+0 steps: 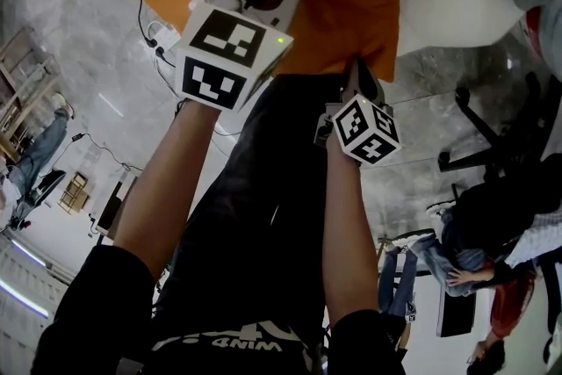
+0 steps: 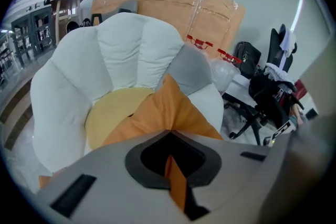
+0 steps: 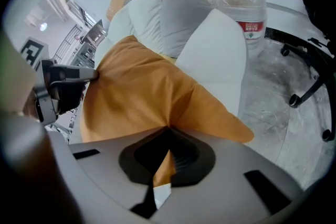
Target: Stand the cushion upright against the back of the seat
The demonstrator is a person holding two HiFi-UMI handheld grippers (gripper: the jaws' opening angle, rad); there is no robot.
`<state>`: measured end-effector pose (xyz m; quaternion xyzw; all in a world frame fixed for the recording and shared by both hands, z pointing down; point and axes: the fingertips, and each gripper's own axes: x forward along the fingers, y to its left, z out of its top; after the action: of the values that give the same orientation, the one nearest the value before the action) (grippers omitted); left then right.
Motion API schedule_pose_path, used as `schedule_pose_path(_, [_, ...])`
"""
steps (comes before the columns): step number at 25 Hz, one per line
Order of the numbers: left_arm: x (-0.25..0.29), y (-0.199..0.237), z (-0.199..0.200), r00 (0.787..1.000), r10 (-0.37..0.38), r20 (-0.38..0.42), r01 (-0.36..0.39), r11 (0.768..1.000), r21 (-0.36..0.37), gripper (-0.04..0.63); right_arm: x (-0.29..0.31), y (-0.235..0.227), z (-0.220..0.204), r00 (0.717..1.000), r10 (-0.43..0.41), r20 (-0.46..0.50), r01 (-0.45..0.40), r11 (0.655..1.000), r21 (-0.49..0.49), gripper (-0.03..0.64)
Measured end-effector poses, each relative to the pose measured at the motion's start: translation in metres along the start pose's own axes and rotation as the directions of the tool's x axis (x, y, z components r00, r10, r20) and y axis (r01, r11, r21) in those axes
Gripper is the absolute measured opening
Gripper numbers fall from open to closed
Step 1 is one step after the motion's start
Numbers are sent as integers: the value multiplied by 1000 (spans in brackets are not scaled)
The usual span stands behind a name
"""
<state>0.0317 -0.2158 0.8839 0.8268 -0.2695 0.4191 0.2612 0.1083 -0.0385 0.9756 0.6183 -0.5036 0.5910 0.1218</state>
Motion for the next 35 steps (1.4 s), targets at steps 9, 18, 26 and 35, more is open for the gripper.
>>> schedule_pose_path(9, [-92,21,10,995,67,78,-55,988,-142,9,-57,53,47,993,73,97,-57,986,-156,23])
schedule_pose_path(18, [-173,37,65,979,79,187,-40,978,-204,9,-128,123,134,965,164,204,-96,947,-307,23])
schedule_pose_path(26, [-215,46,138,943,80,322,-6,975,-223,9,-188,177,248,895,227,384,-57,912,-407,23])
schedule_pose_path(35, [-253,62,220,897,84,434,17,975,-223,9,-236,246,361,818,309,485,-37,870,-491,23])
